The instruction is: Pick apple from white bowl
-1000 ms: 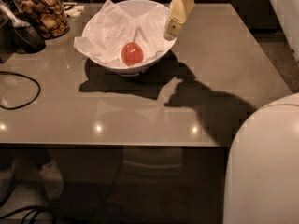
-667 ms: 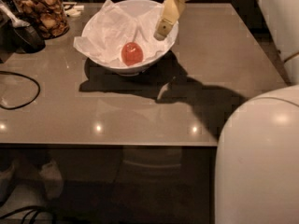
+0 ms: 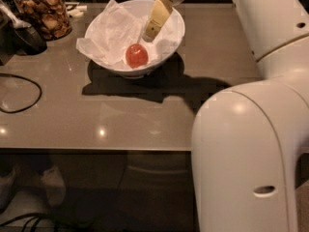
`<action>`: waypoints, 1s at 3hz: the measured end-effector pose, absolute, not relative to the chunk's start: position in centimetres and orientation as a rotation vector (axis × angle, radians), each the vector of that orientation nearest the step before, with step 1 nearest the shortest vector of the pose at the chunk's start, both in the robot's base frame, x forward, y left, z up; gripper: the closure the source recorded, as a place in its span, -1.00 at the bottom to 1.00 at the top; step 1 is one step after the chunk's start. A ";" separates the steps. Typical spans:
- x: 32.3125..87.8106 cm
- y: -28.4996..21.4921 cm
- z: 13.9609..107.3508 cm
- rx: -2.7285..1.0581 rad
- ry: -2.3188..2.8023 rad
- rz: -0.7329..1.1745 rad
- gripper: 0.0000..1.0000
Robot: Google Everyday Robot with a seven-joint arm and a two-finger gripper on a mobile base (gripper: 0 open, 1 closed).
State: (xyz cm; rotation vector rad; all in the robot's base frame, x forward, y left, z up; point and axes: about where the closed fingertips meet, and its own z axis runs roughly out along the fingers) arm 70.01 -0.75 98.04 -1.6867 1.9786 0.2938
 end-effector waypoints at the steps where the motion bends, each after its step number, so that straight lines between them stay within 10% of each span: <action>1: 71.0 0.6 97.4 -1.687 1.970 0.334 -0.86; 3: 72.2 1.8 96.1 -1.675 1.980 0.380 -0.66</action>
Offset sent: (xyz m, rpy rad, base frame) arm 0.0215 0.0155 -0.0008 0.0199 0.0753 0.0391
